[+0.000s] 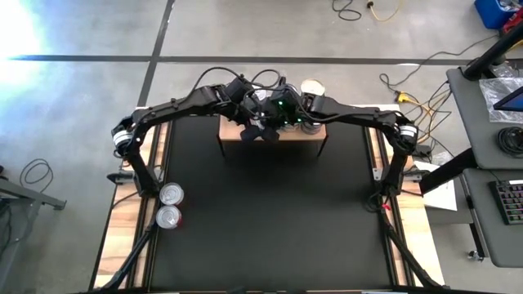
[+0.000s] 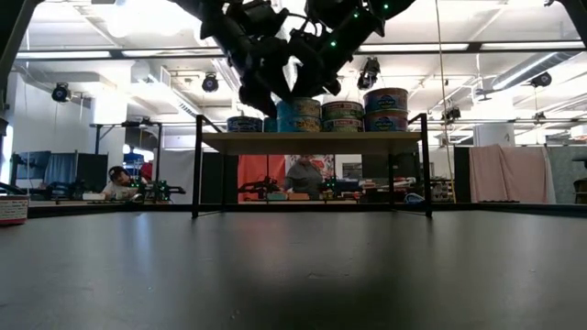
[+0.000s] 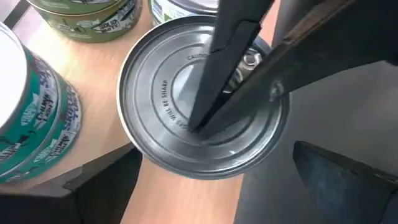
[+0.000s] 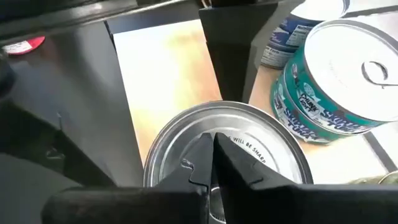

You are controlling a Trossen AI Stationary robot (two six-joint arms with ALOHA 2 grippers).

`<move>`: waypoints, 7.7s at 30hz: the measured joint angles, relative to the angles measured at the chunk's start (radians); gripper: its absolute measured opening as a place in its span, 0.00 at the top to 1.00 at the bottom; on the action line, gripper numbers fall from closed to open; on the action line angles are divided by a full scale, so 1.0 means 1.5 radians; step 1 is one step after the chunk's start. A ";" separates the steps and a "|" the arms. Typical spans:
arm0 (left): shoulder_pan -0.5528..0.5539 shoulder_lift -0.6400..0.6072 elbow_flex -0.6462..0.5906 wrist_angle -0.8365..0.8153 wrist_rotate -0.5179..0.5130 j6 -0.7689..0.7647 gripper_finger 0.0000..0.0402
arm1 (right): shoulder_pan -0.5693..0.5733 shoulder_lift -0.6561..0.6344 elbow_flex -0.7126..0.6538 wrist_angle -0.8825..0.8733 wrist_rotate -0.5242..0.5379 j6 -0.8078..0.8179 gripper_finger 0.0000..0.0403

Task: Stack canned seafood by type on shelf
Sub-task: Stack the yellow-blue tuna on top of the yellow-blue tuna can on the shelf, then put the top red tuna can on the shelf

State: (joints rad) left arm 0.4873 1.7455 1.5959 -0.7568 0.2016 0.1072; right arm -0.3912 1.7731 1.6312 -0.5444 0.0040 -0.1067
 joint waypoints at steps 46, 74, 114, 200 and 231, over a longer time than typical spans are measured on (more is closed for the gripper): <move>-0.448 -0.394 -0.429 -0.427 -0.111 -0.639 0.29 | 0.168 -0.072 -0.003 0.146 -0.111 0.000 0.97; -0.420 -0.069 -0.564 -0.355 -0.165 -0.501 1.00 | 0.327 -0.073 0.122 0.052 0.101 0.228 0.97; -0.554 -0.153 -0.599 0.153 -0.230 -0.397 1.00 | 0.488 -0.071 -0.309 -0.318 0.035 1.021 0.97; -0.454 -0.097 -0.760 0.772 -0.304 -0.263 0.08 | 0.354 0.076 -0.232 0.074 0.063 0.211 0.01; -0.453 0.062 -0.743 1.040 -0.367 -0.245 0.08 | 0.329 0.155 -0.200 0.181 -0.057 0.258 0.01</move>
State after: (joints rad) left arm -0.1929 1.8381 0.4807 0.8030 -0.3493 -0.2604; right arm 0.1022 2.0052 1.3306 -0.2730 -0.0817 0.2802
